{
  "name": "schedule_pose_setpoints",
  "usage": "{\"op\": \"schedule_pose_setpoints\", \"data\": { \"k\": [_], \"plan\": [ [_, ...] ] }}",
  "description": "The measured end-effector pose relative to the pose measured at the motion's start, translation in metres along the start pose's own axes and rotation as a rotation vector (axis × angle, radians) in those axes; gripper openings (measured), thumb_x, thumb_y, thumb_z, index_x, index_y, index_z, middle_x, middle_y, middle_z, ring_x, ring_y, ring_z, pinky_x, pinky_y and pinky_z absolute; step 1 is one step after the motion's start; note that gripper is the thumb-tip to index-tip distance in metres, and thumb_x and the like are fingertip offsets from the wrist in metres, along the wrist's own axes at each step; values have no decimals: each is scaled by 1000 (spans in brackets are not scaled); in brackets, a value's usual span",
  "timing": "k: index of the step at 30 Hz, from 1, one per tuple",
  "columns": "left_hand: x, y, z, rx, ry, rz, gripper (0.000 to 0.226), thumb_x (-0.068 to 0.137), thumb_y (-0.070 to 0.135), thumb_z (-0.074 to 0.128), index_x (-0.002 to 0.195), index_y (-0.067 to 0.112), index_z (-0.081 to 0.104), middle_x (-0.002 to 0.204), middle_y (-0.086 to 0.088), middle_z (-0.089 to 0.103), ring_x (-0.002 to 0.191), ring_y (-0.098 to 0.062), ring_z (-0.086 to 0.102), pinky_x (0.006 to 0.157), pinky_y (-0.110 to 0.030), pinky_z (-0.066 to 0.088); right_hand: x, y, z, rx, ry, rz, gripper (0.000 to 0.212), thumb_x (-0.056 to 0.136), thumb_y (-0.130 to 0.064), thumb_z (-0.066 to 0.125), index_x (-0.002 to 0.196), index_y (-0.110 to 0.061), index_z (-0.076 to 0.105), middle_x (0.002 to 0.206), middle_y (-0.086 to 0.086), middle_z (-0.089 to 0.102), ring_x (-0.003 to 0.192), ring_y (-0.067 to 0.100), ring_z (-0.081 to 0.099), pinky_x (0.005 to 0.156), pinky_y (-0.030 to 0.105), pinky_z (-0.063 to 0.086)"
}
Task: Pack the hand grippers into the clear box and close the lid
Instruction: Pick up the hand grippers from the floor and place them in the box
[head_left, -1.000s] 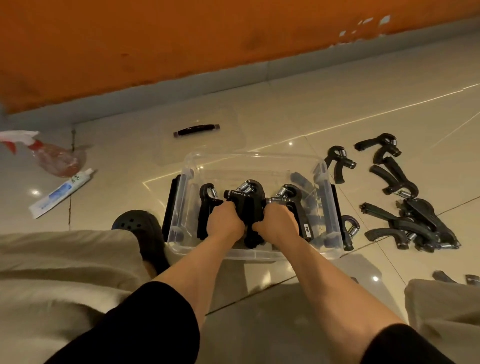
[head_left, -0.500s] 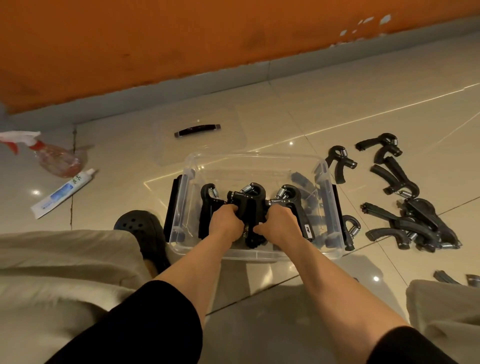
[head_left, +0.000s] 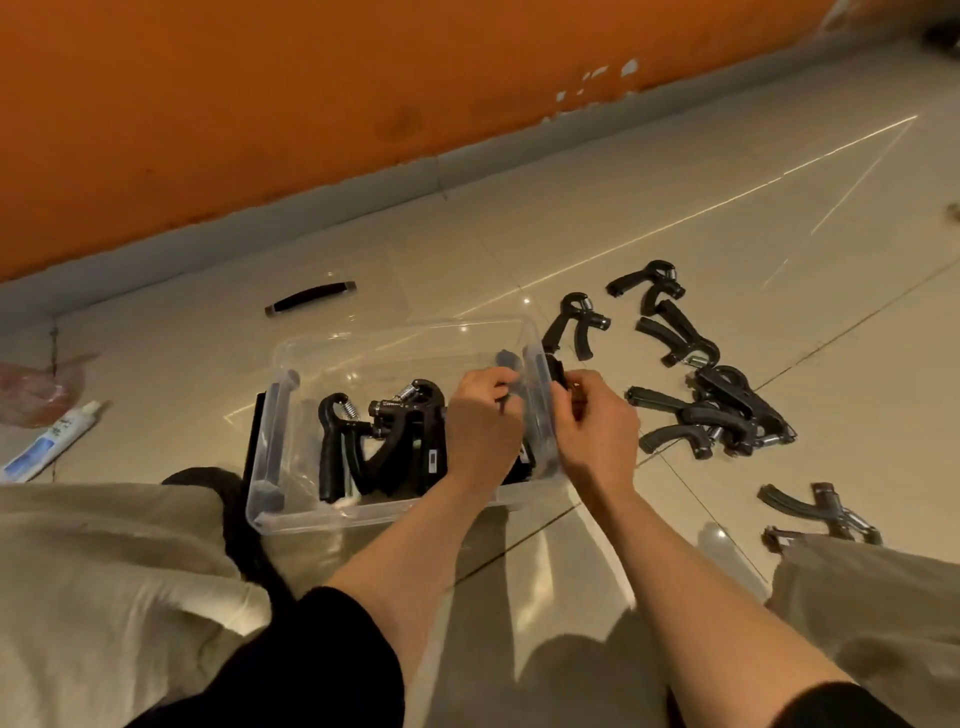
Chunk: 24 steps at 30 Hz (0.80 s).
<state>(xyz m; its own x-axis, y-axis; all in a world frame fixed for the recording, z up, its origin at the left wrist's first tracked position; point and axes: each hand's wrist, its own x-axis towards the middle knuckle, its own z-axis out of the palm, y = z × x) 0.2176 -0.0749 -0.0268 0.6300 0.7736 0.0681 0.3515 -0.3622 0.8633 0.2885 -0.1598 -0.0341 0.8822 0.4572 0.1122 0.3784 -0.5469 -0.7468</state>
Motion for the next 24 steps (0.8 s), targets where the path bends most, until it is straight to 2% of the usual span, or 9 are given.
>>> {"op": "schedule_pose_setpoints", "data": {
  "k": [3, 6, 8, 10, 13, 16, 19, 22, 24],
  "plan": [
    [-9, 20, 33, -95, -31, 87, 35, 82, 12, 40, 99, -3, 67, 103, -14, 65, 89, -16, 57, 87, -29, 49, 3, 38, -37, -41, 125, 66, 23, 94, -28, 54, 109, -14, 62, 76, 1, 66, 71, 17, 61, 70, 34, 51],
    [-19, 39, 65, -139, -124, 94, 33, 82, 11, 43, 102, -1, 66, 105, -12, 64, 86, -16, 59, 81, -23, 51, -4, 87, -71, -79, 156, 158, 17, 93, -24, 54, 102, -14, 65, 81, 3, 69, 73, 17, 62, 71, 36, 53],
    [-27, 45, 87, -66, -222, 125, 27, 86, 4, 47, 106, 2, 65, 105, -13, 65, 87, -17, 60, 79, -21, 49, -14, 121, -90, -108, 162, 255, 15, 92, -22, 55, 98, -14, 65, 83, 5, 69, 73, 18, 60, 68, 32, 50],
    [-37, 47, 111, 13, -343, 131, 26, 88, 2, 49, 109, 7, 65, 105, -10, 64, 91, -18, 61, 77, -21, 48, -28, 153, -105, -129, 166, 357, 18, 92, -23, 55, 102, -12, 65, 90, 6, 69, 78, 19, 61, 70, 31, 48],
    [-58, 48, 145, 51, -502, 32, 26, 91, 6, 51, 114, 16, 61, 112, 0, 60, 98, -12, 58, 75, -12, 42, -48, 192, -122, -135, 163, 490, 22, 92, -23, 55, 105, -8, 65, 96, 9, 68, 84, 22, 62, 77, 31, 48],
    [-82, 55, 174, 38, -628, -76, 30, 93, 6, 49, 120, 17, 56, 121, 2, 56, 103, -7, 52, 84, -19, 44, -57, 220, -134, -117, 171, 587, 20, 91, -19, 57, 102, -5, 66, 97, 11, 69, 86, 24, 61, 76, 27, 42],
    [-101, 62, 203, 64, -689, -143, 32, 93, 6, 49, 123, 17, 56, 127, 1, 54, 109, -11, 52, 95, -26, 47, -54, 243, -143, -115, 194, 677, 19, 90, -20, 59, 99, -5, 67, 96, 10, 68, 83, 22, 59, 72, 22, 36],
    [-114, 61, 229, 109, -726, -164, 33, 93, 7, 50, 124, 18, 55, 128, 0, 54, 112, -15, 54, 95, -29, 49, -44, 265, -147, -70, 202, 824, 19, 90, -22, 59, 92, -4, 65, 91, 12, 66, 74, 18, 51, 61, 25, 34],
    [-117, 58, 242, 129, -729, -156, 33, 93, 7, 50, 123, 18, 56, 126, -1, 56, 110, -16, 56, 95, -32, 50, -39, 278, -149, -19, 200, 918, 19, 90, -22, 59, 90, -3, 62, 92, 12, 64, 74, 20, 51, 60, 27, 36]
  ]
}}
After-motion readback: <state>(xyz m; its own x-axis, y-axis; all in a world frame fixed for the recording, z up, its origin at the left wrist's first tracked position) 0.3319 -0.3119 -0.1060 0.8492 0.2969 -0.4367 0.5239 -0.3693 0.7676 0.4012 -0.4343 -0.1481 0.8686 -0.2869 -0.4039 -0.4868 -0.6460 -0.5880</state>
